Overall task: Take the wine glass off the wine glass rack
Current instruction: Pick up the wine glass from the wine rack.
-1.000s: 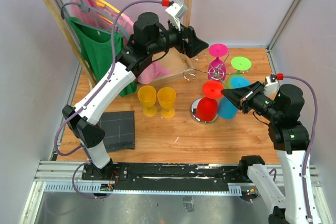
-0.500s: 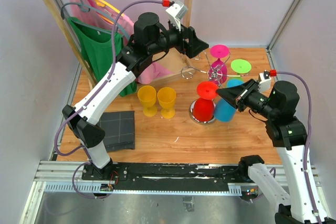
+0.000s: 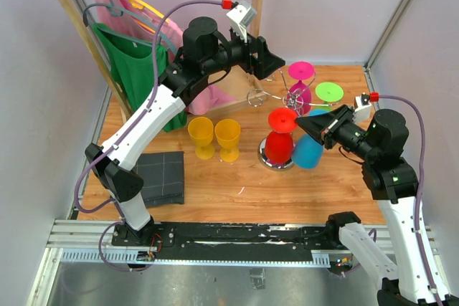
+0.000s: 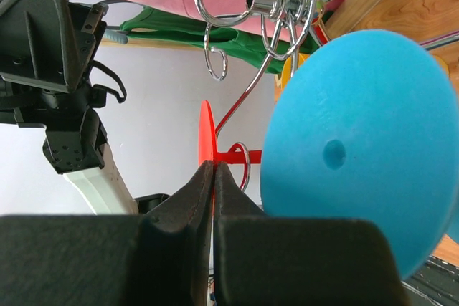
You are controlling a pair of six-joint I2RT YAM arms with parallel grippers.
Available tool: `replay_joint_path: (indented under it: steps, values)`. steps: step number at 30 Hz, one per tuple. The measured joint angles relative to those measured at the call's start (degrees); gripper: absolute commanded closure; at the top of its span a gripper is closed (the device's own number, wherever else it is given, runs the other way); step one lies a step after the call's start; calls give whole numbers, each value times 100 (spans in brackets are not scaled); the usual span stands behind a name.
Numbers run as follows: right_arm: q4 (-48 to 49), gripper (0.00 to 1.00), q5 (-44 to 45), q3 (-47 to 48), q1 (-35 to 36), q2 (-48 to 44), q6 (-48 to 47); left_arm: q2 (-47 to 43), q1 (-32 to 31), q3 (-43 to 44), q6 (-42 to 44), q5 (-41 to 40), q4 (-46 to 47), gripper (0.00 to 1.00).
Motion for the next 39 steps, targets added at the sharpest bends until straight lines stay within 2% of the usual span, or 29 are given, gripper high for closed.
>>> replay_joint_path:
  steps: [39]
  values:
    - [271,99,-164,120,264,227,-22,48,0,0,94,2,-4,10]
